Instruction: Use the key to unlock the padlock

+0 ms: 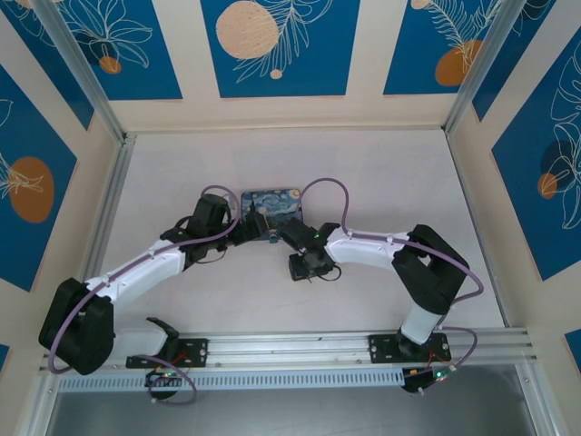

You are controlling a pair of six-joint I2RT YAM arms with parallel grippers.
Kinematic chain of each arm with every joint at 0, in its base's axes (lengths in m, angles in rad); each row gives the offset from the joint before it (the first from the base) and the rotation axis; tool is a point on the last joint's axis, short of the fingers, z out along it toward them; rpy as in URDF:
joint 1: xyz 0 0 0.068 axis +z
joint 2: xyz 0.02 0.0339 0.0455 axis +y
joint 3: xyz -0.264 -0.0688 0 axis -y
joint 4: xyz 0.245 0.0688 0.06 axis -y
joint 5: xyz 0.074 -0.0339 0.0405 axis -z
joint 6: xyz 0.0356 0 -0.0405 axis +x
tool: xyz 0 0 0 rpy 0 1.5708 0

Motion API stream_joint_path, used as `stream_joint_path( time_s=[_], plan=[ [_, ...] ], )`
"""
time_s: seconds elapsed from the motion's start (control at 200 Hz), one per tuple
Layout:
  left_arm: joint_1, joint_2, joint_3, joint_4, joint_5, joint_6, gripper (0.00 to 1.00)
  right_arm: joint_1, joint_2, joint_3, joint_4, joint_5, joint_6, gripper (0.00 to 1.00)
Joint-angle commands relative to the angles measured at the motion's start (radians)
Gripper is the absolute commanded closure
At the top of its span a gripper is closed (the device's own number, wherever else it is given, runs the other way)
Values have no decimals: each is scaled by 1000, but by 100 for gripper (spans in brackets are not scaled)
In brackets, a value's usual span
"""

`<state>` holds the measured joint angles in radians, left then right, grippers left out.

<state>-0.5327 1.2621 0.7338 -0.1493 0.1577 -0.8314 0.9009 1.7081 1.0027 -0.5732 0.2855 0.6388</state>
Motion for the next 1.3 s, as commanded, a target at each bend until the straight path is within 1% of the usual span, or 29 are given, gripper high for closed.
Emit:
stream_joint_path(
  time_s=[0.0,0.185,0.285,0.405,0.56,0.68,0.785,0.905,1.065,1.17,1.25,1.295],
  plan=[
    [-9,12,39,2,22,5,0,-5,33,24,8,-28,-66,56],
    [-10,15,43,-2,22,6,0,-8,86,31,18,-20,-76,63],
    [-9,15,45,-4,20,9,0,-12,100,26,22,-19,-77,69],
    [-9,15,47,-8,19,10,0,-16,101,15,26,-19,-79,81],
    [-9,15,49,-11,17,10,0,-17,63,-14,44,-22,-78,100],
    [-8,13,46,-7,18,11,0,-35,2,-43,59,-42,-84,100],
    [-9,3,34,13,26,8,0,-63,-87,-70,71,-85,-95,100],
    [-11,-10,9,54,56,-23,0,-110,-209,-102,101,-178,-102,100],
    [-27,-10,-21,148,111,-99,0,-188,-366,-144,179,-376,-103,100],
    [-50,-2,-28,229,149,-169,0,-272,-454,-186,258,-554,-82,100],
    [-74,3,-15,255,149,-212,0,-342,-495,-208,300,-629,-27,100],
    [-88,7,-11,278,148,-240,2,-380,-511,-223,343,-692,4,100]
  ],
)
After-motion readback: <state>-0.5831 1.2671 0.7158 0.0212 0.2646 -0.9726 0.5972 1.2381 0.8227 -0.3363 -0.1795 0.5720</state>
